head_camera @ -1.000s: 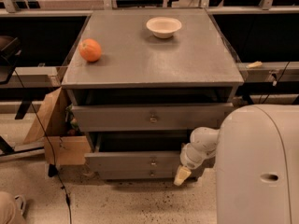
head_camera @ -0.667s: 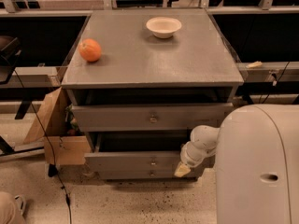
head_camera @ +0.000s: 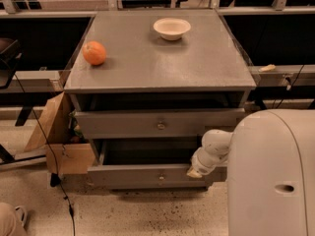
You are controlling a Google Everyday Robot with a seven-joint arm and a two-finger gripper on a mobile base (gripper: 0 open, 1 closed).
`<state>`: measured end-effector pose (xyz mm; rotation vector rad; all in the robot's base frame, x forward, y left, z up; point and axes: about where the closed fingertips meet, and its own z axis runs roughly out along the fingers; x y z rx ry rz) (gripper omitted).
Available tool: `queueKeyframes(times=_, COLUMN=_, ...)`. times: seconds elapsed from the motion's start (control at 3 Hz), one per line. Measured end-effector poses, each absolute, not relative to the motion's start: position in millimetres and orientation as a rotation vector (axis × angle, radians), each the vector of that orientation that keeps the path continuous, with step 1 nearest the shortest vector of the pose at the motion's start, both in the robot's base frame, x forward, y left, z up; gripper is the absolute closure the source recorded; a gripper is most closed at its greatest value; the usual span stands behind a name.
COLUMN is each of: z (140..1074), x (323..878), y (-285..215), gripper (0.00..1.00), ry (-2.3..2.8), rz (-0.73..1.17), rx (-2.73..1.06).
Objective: Open middle drawer
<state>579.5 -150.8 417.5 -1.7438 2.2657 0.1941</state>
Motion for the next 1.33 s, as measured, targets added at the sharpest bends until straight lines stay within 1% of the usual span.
queueKeyframes(times=0.33, z=419, x=580, y=-151, gripper=1.00, ry=2.266, rz=0.194, rx=-1.744)
queueKeyframes(times=0.67, z=415, x=568, y=-161, gripper=0.81, ry=2.208, rz=0.252, rx=-1.763)
queueKeyframes(times=1.33, z=415, x=559, y=-169, gripper=0.34, ry=2.141, rz=0.314, rx=-1.782)
